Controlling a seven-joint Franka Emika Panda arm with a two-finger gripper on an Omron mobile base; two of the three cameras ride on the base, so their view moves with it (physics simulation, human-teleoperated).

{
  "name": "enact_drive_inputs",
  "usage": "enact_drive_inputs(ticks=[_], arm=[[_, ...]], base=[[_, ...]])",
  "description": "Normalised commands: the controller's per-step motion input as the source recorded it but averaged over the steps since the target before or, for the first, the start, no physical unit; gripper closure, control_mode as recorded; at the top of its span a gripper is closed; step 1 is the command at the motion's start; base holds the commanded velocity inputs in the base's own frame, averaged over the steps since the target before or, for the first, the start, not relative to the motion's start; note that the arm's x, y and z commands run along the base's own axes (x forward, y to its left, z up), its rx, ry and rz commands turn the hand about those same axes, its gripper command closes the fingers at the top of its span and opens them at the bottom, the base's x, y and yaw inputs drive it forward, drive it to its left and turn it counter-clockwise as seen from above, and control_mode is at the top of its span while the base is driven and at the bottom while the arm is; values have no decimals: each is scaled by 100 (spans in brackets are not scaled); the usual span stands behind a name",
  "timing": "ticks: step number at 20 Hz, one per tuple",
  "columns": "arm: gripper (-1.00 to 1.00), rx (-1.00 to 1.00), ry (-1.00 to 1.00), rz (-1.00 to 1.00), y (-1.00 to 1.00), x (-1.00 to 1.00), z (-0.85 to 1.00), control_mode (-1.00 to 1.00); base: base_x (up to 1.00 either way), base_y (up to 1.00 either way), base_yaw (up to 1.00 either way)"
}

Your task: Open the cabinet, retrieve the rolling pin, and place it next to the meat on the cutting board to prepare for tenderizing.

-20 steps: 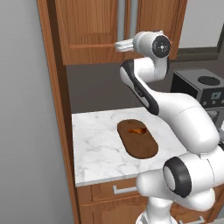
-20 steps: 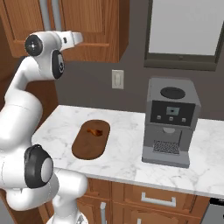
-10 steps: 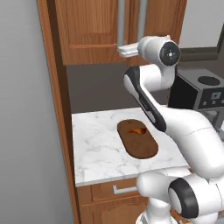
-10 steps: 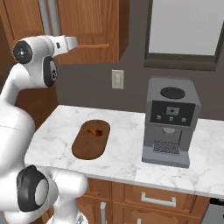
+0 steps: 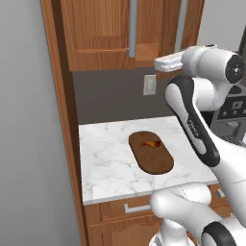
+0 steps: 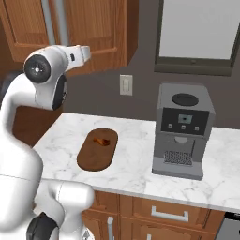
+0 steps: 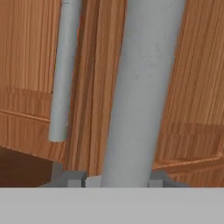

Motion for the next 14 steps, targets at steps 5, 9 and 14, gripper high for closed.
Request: enact_drive_inputs(ticks=[5,9,14], arm=[[100,0,2,17,-93,-42,-14,-100],[-100,0,6,10,-56,-23,-27,-100],[-100,-4,9,2,4,-31,-37,-100]], base=[[0,0,0],[0,0,0],[0,0,0]])
